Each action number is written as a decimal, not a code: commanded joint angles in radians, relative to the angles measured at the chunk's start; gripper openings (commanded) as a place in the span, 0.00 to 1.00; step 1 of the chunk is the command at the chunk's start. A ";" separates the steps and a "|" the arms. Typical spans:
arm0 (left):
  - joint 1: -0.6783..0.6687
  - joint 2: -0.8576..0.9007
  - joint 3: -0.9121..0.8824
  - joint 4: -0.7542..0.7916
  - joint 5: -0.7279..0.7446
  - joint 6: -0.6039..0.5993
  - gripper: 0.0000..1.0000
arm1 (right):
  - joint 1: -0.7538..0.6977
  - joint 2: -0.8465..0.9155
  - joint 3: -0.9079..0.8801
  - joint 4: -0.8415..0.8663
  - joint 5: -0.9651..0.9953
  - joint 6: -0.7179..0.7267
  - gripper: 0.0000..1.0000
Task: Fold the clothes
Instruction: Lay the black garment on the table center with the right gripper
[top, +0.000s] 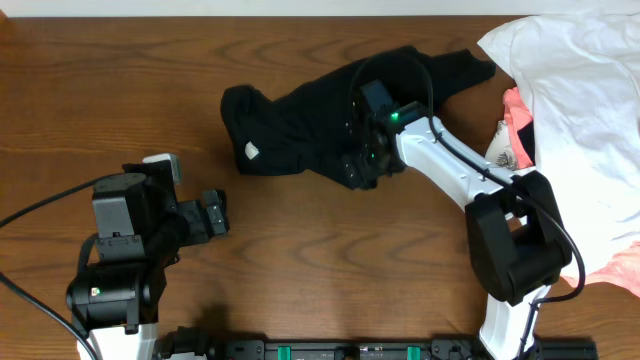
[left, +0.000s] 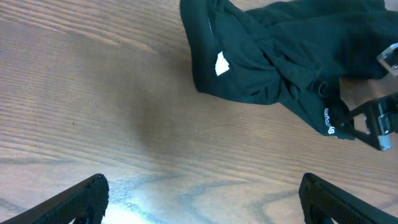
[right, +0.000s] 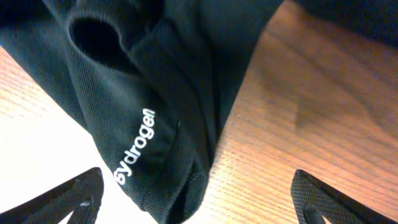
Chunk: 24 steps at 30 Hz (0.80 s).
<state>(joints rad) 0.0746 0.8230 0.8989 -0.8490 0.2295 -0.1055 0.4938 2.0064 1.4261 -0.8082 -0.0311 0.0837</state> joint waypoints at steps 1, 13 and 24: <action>-0.003 -0.001 0.021 0.000 0.002 -0.005 0.98 | 0.014 0.020 -0.029 0.019 -0.021 -0.018 0.94; -0.003 -0.001 0.021 0.000 0.002 -0.005 0.98 | 0.021 0.033 -0.046 0.075 -0.035 0.017 0.01; -0.003 -0.001 0.021 0.001 0.002 -0.005 0.98 | 0.021 -0.283 -0.014 -0.171 -0.052 0.016 0.01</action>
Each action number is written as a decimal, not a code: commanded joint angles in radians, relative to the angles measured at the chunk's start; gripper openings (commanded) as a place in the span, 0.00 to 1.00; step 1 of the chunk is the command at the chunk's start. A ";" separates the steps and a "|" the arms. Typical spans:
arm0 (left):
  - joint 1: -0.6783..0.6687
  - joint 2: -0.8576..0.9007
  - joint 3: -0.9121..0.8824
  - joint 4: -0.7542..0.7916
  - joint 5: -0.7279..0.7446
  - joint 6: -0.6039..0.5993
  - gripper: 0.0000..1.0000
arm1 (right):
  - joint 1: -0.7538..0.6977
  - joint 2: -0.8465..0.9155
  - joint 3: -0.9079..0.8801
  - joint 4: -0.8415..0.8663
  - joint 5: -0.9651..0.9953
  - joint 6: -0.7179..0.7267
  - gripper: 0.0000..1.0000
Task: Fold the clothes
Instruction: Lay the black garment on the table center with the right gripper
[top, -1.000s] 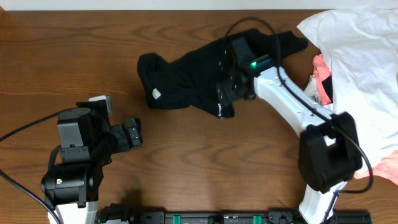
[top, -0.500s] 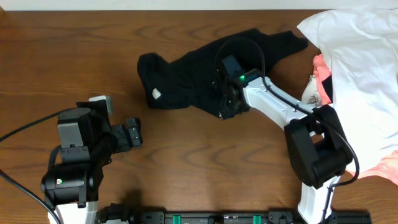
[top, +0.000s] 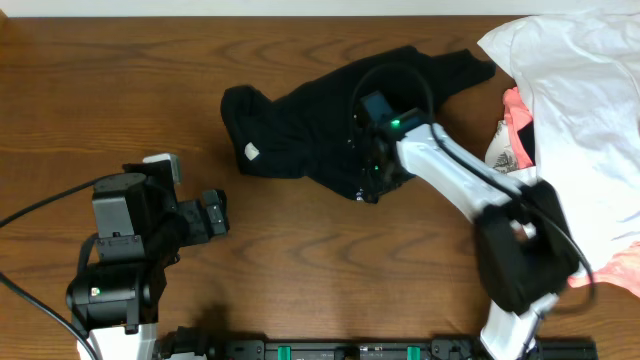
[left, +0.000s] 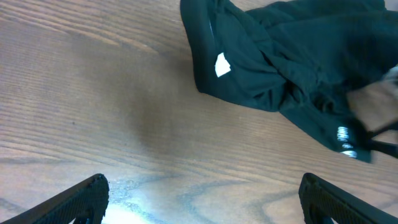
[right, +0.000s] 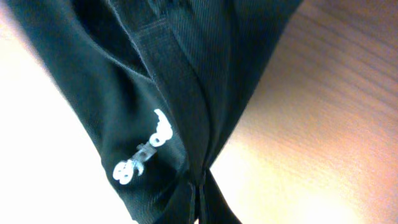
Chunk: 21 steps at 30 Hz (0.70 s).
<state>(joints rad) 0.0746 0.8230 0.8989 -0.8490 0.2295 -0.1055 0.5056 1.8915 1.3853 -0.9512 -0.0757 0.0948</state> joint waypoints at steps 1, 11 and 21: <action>-0.003 -0.001 0.021 0.001 0.002 -0.005 0.98 | 0.009 -0.208 0.026 -0.044 -0.008 0.005 0.01; -0.003 -0.001 0.021 0.000 0.002 -0.005 0.98 | 0.009 -0.500 0.026 -0.307 -0.033 0.021 0.01; -0.003 -0.001 0.021 0.001 0.002 -0.005 0.98 | 0.011 -0.504 0.026 -0.562 -0.052 0.032 0.01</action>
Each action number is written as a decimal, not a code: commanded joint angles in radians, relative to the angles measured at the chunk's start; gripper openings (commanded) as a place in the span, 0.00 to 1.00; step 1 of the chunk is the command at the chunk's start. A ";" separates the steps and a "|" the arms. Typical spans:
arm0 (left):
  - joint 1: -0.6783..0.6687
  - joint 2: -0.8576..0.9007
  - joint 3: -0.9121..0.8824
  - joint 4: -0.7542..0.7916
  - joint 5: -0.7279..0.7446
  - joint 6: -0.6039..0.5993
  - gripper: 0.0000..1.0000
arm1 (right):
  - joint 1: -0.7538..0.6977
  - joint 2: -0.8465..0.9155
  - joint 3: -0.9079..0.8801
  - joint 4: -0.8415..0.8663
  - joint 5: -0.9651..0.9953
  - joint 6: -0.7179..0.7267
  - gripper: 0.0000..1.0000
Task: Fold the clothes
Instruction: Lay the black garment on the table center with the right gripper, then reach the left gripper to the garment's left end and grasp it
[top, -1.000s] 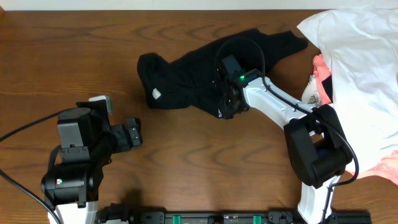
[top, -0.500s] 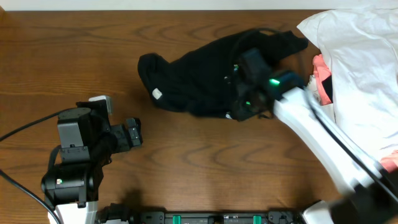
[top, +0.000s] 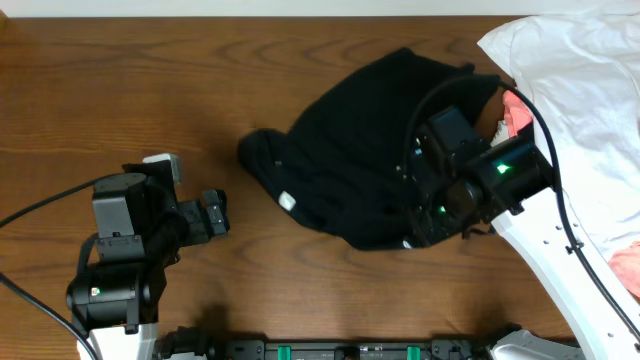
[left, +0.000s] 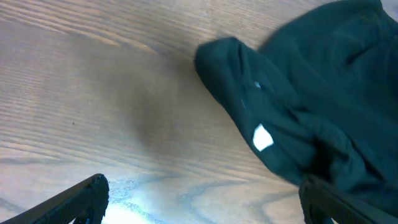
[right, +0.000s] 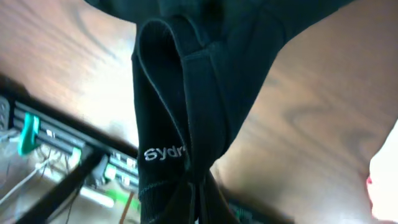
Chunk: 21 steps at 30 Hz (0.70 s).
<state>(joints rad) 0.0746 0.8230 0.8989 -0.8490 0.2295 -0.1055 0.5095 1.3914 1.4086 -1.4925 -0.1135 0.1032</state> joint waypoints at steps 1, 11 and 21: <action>-0.003 -0.001 0.021 0.001 0.002 -0.005 0.98 | 0.007 -0.004 0.002 -0.023 -0.014 0.024 0.01; -0.003 0.000 0.021 0.001 0.044 -0.005 0.98 | 0.007 -0.004 0.002 0.092 0.010 0.018 0.39; -0.021 0.097 0.021 0.003 0.246 -0.067 0.99 | 0.006 -0.004 0.002 0.311 0.143 0.012 0.36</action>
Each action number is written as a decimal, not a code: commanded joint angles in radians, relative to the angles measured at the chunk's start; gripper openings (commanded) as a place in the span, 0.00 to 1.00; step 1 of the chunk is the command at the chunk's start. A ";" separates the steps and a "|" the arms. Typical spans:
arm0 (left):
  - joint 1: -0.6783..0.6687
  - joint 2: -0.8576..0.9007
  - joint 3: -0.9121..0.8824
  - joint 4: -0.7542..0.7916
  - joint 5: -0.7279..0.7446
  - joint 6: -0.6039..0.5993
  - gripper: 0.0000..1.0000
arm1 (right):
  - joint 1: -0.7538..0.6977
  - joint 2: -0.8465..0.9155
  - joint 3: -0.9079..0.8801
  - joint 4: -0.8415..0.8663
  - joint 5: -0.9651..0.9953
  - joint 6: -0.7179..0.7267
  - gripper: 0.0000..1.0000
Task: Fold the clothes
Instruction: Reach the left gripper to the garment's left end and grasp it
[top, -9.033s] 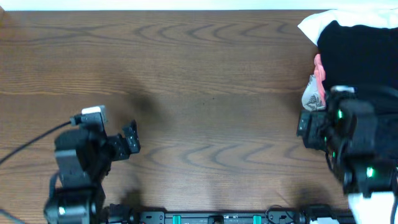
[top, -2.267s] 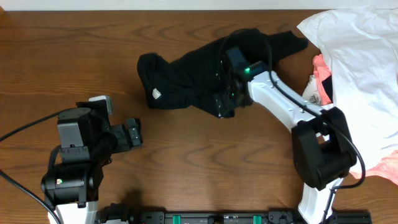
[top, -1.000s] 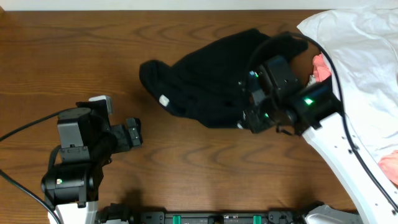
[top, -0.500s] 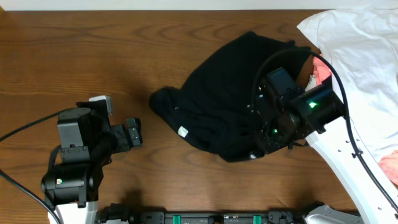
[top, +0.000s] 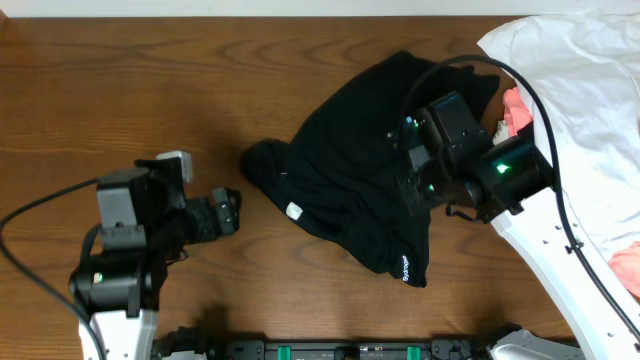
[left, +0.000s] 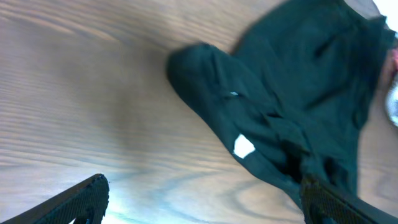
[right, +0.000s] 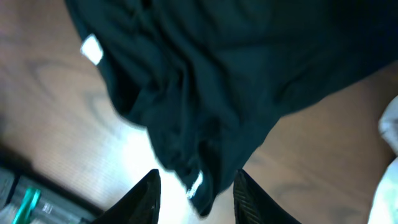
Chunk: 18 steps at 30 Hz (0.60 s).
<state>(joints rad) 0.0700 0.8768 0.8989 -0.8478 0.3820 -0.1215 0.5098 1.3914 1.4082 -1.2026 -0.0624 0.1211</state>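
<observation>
A black garment (top: 365, 150) lies loosely spread across the table's middle, with a white tag (top: 294, 211) near its left end and a lettered hem (top: 405, 268) pointing to the front. My right gripper (top: 413, 190) hovers open over that hem; in the right wrist view the gripper (right: 196, 202) holds nothing, and the lettered hem (right: 195, 185) lies below it. My left gripper (top: 228, 212) stands open left of the garment; the left wrist view shows the garment (left: 292, 106) and its tag (left: 243, 147) ahead of the fingers (left: 84, 198).
A heap of white cloth (top: 580, 90) with a pink piece (top: 515, 110) fills the right side, close to the garment's far corner. A black rail (top: 350, 350) runs along the front edge. Bare wood (top: 120, 90) lies to the left.
My right gripper was shut on the garment's hem, held up at the front right. Now it is open and the hem lies on the table. My left gripper has shifted slightly toward the garment.
My right gripper was open over the lettered hem of the crumpled garment, then shut on it. Later it held the hem up nearer the front right, with the garment drawn out wider. Now the hem is released. The left gripper stayed open throughout.
</observation>
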 joint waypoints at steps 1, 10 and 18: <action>-0.029 0.066 0.021 0.006 0.113 -0.066 0.98 | 0.005 -0.004 0.003 0.032 0.125 -0.005 0.36; -0.269 0.322 0.021 0.191 0.194 -0.103 0.32 | -0.040 -0.004 0.003 0.087 0.200 0.025 0.34; -0.445 0.581 0.021 0.365 0.194 -0.173 0.19 | -0.045 -0.004 0.003 0.084 0.201 0.024 0.32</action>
<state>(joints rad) -0.3363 1.3834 0.8993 -0.5053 0.5632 -0.2634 0.4721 1.3918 1.4078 -1.1183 0.1215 0.1295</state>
